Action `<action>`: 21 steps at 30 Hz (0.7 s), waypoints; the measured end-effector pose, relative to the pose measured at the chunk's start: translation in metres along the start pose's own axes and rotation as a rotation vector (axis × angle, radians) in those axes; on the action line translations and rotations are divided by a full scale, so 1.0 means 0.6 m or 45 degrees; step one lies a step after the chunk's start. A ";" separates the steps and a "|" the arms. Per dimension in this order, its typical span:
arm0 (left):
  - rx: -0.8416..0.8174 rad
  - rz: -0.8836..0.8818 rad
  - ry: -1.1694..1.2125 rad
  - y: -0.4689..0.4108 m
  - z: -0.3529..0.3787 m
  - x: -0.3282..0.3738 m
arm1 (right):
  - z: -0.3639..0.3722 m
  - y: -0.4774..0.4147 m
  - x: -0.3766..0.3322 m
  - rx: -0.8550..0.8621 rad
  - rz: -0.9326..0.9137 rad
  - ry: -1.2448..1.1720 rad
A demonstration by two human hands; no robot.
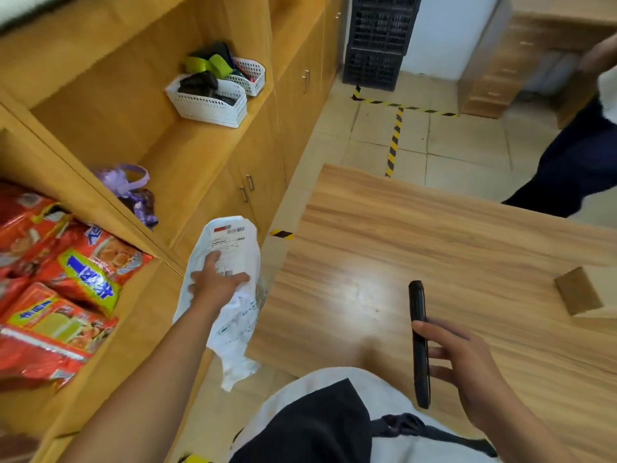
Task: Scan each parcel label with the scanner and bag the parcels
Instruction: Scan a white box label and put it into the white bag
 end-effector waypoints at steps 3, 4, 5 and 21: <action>0.041 -0.043 -0.020 -0.057 -0.030 -0.015 | 0.023 0.003 0.002 0.026 -0.001 -0.011; 0.045 -0.050 -0.029 -0.071 -0.036 -0.019 | 0.028 0.005 0.004 0.032 0.001 -0.013; 0.045 -0.056 -0.040 -0.084 -0.039 -0.023 | 0.033 0.007 0.006 0.041 0.007 -0.013; 0.005 -0.025 -0.278 -0.119 0.006 -0.010 | 0.048 0.027 0.029 0.186 0.031 -0.055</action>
Point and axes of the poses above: each hand's wrist, its own y-axis away from the middle knuckle, its own z-axis out of the palm, x = y × z, the point moved 2 cm from there along -y, towards the middle knuckle, and after that the axes turned 9 degrees about -z, right-handed, at the moved point
